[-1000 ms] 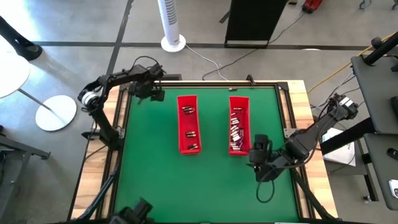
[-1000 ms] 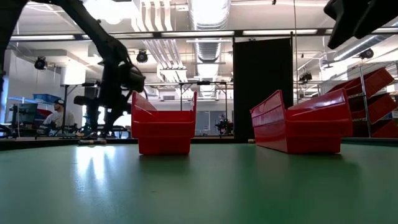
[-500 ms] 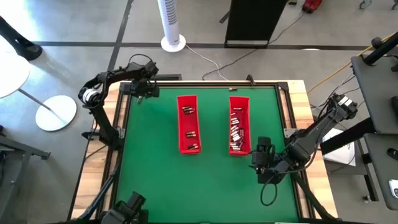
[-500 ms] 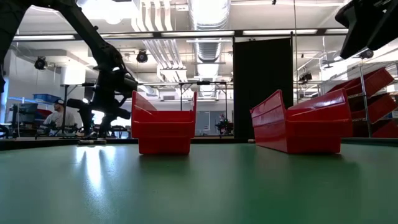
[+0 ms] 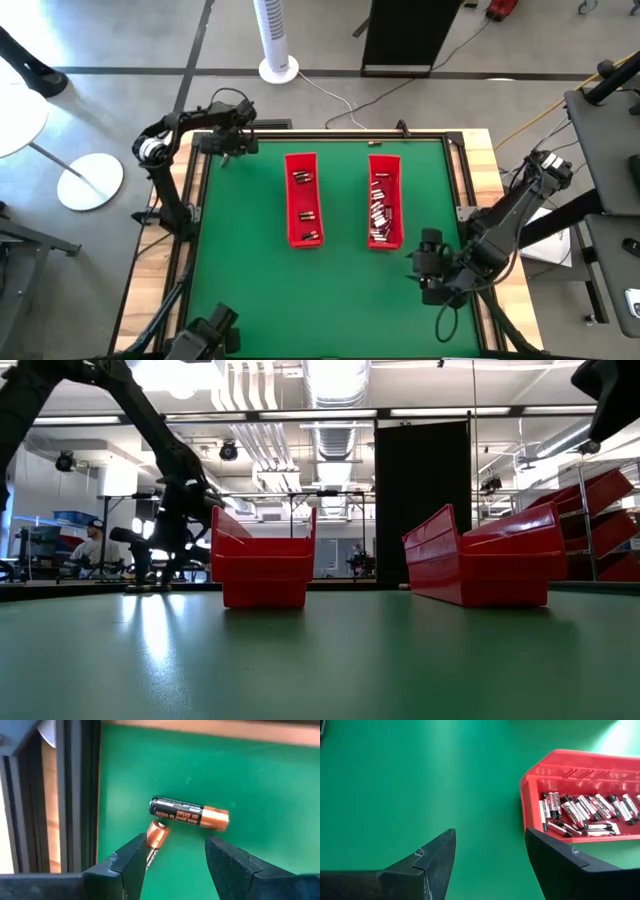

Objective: Sort batteries
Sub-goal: Put the brown battery into the left red bin

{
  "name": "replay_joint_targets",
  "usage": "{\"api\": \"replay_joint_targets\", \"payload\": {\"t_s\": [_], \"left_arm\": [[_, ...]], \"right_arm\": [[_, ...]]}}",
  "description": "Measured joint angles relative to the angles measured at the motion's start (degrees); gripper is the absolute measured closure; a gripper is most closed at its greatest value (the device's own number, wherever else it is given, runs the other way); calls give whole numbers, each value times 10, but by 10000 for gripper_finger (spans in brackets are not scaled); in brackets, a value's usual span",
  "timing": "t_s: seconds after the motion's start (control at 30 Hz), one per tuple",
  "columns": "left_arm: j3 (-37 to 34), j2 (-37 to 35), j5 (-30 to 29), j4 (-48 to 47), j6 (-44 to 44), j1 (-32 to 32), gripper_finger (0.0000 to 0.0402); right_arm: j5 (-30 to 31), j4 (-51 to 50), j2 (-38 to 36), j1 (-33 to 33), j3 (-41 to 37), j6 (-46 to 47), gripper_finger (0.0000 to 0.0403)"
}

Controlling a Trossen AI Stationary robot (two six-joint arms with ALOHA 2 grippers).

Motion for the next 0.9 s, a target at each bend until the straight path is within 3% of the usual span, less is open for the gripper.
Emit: {"api": "replay_joint_targets", "payload": {"t_s": [0.47, 0.77, 0.9], "left_arm": [[61, 74, 18, -72, 38, -11, 247], [39, 59, 85, -144, 91, -17, 251], [24, 58, 82, -155, 102, -24, 251]], "right_arm": [[23, -2, 0, 26, 0, 22, 173], [32, -3, 0, 26, 0, 10, 173], [34, -3, 0, 26, 0, 10, 173]]}}
